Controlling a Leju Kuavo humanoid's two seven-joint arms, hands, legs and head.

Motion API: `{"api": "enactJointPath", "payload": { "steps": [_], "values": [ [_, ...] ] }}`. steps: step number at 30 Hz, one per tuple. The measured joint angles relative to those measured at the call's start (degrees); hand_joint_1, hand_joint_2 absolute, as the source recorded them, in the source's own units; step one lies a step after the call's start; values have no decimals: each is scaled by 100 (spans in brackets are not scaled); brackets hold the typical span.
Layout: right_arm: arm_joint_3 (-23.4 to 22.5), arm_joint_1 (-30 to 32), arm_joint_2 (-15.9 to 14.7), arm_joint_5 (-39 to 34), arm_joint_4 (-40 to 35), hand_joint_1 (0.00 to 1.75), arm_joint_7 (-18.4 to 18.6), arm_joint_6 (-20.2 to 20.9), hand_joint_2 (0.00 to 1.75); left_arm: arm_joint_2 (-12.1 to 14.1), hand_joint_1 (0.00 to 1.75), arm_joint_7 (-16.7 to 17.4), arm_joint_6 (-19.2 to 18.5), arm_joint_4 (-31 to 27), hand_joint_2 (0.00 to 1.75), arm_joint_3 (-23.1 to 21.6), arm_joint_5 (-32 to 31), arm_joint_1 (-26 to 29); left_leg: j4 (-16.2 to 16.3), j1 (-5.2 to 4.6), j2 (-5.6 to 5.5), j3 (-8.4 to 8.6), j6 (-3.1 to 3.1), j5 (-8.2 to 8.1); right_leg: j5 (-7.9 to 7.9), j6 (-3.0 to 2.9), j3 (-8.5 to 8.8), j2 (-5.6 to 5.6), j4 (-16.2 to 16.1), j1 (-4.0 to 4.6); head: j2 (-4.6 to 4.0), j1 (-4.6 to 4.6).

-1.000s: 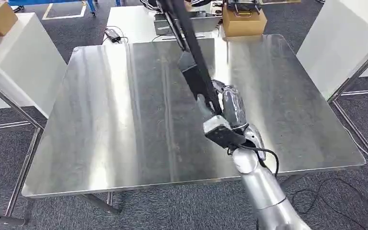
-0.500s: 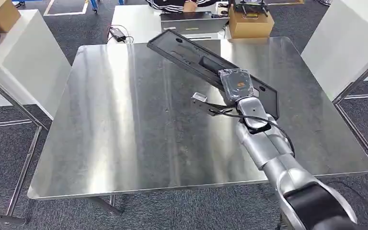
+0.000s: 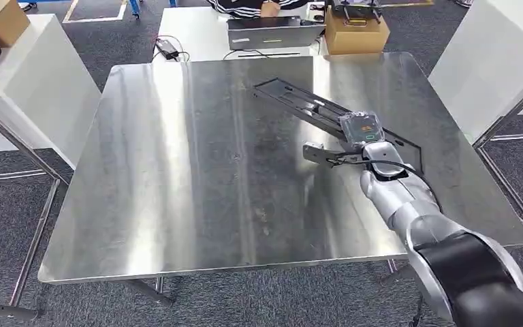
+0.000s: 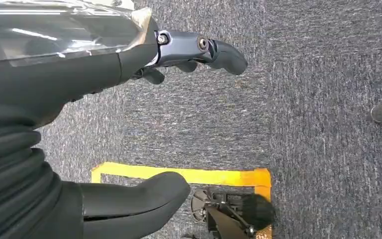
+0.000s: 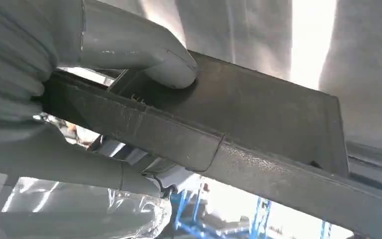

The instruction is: Take the parts from the cabinet and place them on the table.

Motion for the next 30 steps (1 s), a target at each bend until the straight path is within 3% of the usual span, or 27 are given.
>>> {"api": "enactJointPath", "payload": {
  "steps": [2, 3, 11, 12, 24, 28, 30],
  "values": [
    [-40, 1, -29, -44, 145, 175, -9, -46, 175, 2, 0, -15, 15, 2, 175, 0, -7, -1, 0, 3, 3, 0, 0, 0, 0, 0, -1, 3, 0, 2, 0, 0],
    [-53, 3, -39, -59, 200, 0, -9, -70, 0, 2, 0, -15, 37, 4, 175, 0, -7, -1, -1, 4, 3, 0, 0, 0, 0, 0, -1, 4, 0, 3, 0, 0],
    [-127, 3, -15, 52, 436, 0, 46, -264, 0, -9, 0, 26, 164, 26, 175, 0, -22, -2, -1, 16, 5, 2, 0, 0, 0, -1, 2, 3, 0, 15, 0, -2],
    [-136, 4, -11, 74, 451, 0, 48, -311, 0, -13, 0, 33, 168, 28, 0, 0, -17, -2, -1, 16, 5, 2, 0, 0, 0, -1, 2, 3, 0, 17, 0, 0],
    [-282, -34, 48, 258, 497, 0, 26, -894, 0, -98, 0, 26, 232, 28, 0, 77, -2, -6, -1, 16, 7, 6, 0, 0, 0, -1, 7, 3, 0, 16, 0, 0],
    [-438, -36, 120, 15, 484, 0, -440, -1220, 0, -109, 0, 63, 245, 28, 0, 94, -4, -7, -1, 14, 7, 6, 0, 0, 0, -1, 11, 3, 0, 16, 0, 0],
    [-615, -36, 232, -480, 409, 0, -1026, -1215, 0, -120, 0, 61, 264, 28, 0, 98, -4, -9, -1, 14, 8, 7, 0, 0, 0, -1, 10, 3, 0, 17, 0, 0]
  ]
}}
